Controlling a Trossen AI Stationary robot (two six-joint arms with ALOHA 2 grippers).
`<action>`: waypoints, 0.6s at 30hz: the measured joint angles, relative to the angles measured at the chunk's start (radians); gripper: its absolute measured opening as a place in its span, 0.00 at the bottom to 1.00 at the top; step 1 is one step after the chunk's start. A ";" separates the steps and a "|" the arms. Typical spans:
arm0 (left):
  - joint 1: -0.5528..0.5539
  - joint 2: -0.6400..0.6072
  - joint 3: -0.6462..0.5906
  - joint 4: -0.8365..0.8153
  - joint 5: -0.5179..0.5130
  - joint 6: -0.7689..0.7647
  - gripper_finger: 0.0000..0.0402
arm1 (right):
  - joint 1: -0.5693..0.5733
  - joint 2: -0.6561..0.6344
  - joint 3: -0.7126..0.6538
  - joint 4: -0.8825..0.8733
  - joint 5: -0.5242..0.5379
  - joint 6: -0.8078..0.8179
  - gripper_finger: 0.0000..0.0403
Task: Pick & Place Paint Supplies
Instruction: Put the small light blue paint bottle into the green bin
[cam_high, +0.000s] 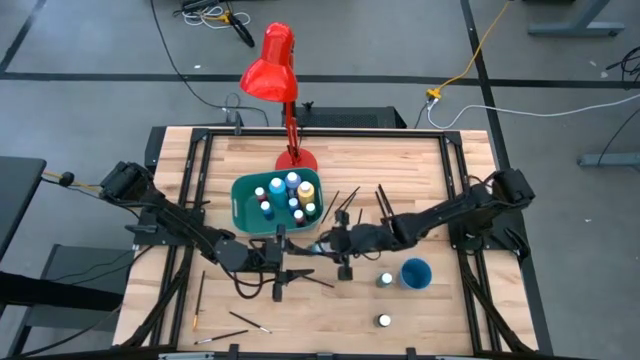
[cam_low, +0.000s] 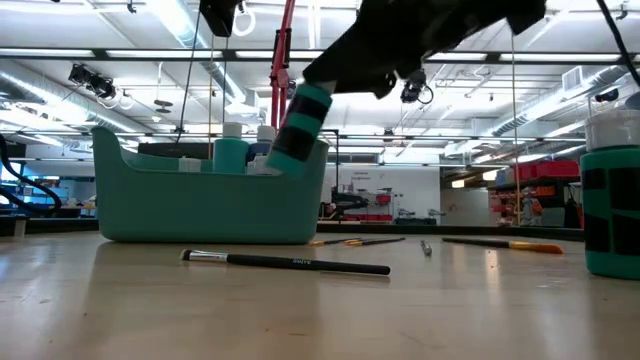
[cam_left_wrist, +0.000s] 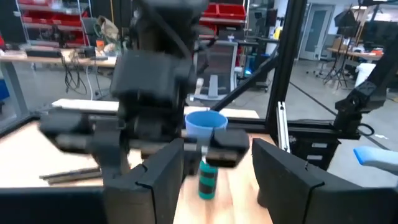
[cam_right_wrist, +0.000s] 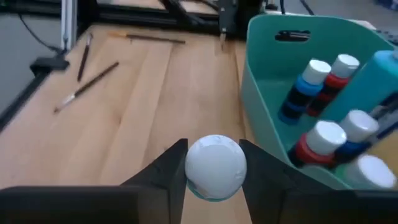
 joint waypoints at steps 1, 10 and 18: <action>0.000 0.000 0.000 0.011 0.000 0.014 0.49 | -0.010 0.017 0.001 0.026 -0.005 0.013 0.32; 0.000 0.000 0.001 0.041 -0.002 0.083 0.49 | -0.048 0.196 0.245 -0.242 -0.041 0.023 0.32; 0.000 0.000 0.001 0.031 -0.004 0.083 0.49 | -0.064 0.298 0.352 -0.269 -0.048 0.017 0.32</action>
